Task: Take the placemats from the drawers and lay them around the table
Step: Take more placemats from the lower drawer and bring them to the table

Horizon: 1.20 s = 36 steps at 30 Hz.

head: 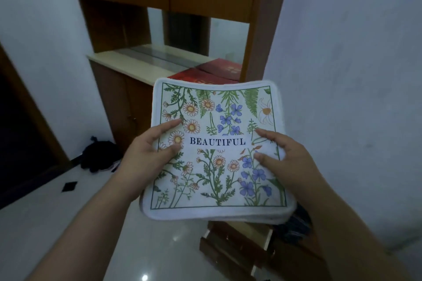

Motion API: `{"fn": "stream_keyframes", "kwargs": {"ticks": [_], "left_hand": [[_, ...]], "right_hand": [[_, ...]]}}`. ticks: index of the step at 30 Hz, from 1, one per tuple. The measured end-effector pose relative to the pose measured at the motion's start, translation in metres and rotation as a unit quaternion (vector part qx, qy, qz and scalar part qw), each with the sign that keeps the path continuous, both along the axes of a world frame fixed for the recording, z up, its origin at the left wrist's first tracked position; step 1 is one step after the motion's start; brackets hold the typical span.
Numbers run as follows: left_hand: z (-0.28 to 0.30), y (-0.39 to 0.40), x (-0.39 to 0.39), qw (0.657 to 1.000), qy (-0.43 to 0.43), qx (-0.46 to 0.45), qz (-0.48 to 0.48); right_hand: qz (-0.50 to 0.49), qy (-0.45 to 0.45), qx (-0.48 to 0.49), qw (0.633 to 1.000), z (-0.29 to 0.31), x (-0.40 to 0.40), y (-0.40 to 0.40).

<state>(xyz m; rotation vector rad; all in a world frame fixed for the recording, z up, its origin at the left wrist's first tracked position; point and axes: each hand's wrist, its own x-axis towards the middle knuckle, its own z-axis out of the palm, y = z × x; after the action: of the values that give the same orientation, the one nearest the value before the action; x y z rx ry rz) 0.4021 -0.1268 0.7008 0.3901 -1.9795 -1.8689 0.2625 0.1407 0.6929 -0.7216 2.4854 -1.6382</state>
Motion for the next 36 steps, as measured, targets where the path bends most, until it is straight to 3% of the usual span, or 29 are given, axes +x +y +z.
{"fn": "stream_keyframes", "kwargs": {"ticks": [12, 21, 28, 36], "left_hand": [[-0.001, -0.162, 0.182, 0.973, 0.015, -0.022, 0.229], [-0.007, -0.278, 0.351, 0.916, -0.02, -0.039, 0.4], [-0.017, -0.314, 0.477, 0.828, -0.046, 0.0, 0.558], [-0.022, -0.328, 0.562, 0.682, -0.062, 0.027, 0.729]], "right_hand": [[0.207, 0.021, 0.025, 0.978, 0.022, 0.081, -0.242], [0.354, 0.014, 0.023, 0.935, 0.009, 0.202, -0.454], [0.511, -0.01, 0.04, 0.858, -0.001, 0.318, -0.594], [0.675, -0.001, 0.061, 0.735, -0.021, 0.44, -0.733]]}}
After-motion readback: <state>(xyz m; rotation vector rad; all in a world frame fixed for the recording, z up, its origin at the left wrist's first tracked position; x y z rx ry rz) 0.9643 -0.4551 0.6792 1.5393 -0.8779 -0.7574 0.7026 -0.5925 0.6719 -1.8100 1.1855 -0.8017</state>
